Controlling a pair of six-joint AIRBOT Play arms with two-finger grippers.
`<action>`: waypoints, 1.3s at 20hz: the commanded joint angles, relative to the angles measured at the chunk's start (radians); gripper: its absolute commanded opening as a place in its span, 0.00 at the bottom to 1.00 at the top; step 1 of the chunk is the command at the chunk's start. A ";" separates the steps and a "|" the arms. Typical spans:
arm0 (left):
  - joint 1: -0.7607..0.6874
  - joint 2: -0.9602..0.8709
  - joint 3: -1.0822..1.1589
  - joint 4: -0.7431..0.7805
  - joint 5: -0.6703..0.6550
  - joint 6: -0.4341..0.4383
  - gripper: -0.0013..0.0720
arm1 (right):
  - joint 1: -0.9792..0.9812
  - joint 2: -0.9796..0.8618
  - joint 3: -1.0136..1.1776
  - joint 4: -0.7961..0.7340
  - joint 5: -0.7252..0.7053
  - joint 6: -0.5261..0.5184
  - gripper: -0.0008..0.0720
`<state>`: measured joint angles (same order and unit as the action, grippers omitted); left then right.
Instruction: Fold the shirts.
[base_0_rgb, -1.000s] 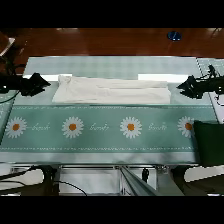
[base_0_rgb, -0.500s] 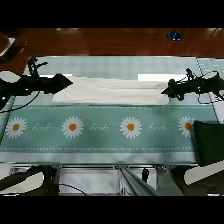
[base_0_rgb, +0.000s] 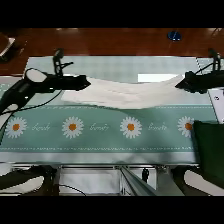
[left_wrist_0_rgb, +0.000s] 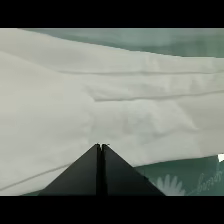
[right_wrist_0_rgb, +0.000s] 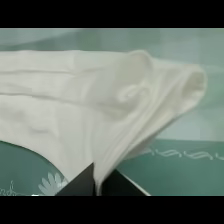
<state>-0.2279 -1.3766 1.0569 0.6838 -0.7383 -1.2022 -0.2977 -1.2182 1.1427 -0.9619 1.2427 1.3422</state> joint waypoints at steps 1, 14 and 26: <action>-0.173 -0.133 0.146 -0.011 0.013 -0.041 0.04 | 0.000 0.314 -0.149 -0.021 0.021 0.019 0.05; -0.690 -0.602 0.576 -0.037 -0.074 -0.224 0.04 | 0.000 0.617 -0.216 0.130 0.070 0.074 0.05; 0.100 -0.071 0.336 0.296 -0.441 -0.232 0.04 | 0.441 0.261 -0.093 0.172 -0.192 0.097 0.05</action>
<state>-0.3592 -1.6329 1.5131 0.8825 -1.0821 -1.4330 -0.0071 -0.8124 0.9817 -0.7990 1.1595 1.4338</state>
